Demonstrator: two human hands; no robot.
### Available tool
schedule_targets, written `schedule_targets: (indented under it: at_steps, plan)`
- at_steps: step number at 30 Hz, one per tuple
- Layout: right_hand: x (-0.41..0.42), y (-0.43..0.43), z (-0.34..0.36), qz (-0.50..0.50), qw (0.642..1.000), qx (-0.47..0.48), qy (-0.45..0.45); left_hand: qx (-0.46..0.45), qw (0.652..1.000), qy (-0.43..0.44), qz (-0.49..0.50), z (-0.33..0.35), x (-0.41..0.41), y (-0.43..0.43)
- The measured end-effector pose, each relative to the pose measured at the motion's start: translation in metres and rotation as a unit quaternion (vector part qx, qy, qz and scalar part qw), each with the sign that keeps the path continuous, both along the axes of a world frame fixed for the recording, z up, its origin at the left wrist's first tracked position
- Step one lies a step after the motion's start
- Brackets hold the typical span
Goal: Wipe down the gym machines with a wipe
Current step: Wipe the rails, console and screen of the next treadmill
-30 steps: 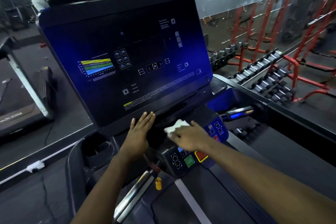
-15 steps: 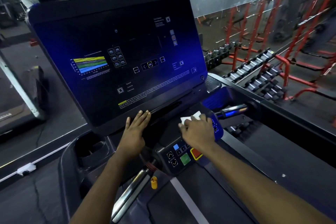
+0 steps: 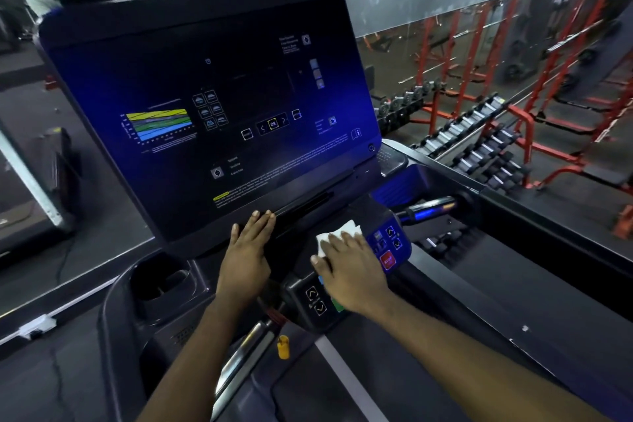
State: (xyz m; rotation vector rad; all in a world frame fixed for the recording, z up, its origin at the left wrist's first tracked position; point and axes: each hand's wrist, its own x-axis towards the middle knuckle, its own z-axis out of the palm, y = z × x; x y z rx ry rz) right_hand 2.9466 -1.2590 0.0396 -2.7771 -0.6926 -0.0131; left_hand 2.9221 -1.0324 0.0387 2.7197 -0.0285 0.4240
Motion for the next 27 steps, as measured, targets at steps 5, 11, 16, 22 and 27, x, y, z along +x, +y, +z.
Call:
schedule_targets:
  at_steps: [5, 11, 16, 22, 27]
  plan:
    - [0.040, -0.023, 0.005, -0.060, 0.998, -0.022, 0.013, 0.023, 0.998, -0.037, 0.052, -0.002, 0.000, -0.012]
    - [0.061, -0.034, 0.002, -0.032, 0.997, -0.074, 0.012, 0.021, 0.992, -0.100, 0.077, 0.009, 0.014, -0.031]
    - [0.106, -0.047, 0.006, -0.056, 0.992, -0.101, 0.053, 0.085, 0.994, -0.039, -0.064, 0.023, 0.052, -0.038]
    - [0.131, -0.033, 0.009, -0.030, 0.980, -0.162, 0.114, 0.148, 0.986, 0.021, -0.077, 0.013, 0.068, -0.032]
    - [0.127, -0.021, 0.008, -0.074, 0.972, -0.199, 0.103, 0.131, 0.986, 0.041, -0.096, 0.017, 0.070, -0.029]
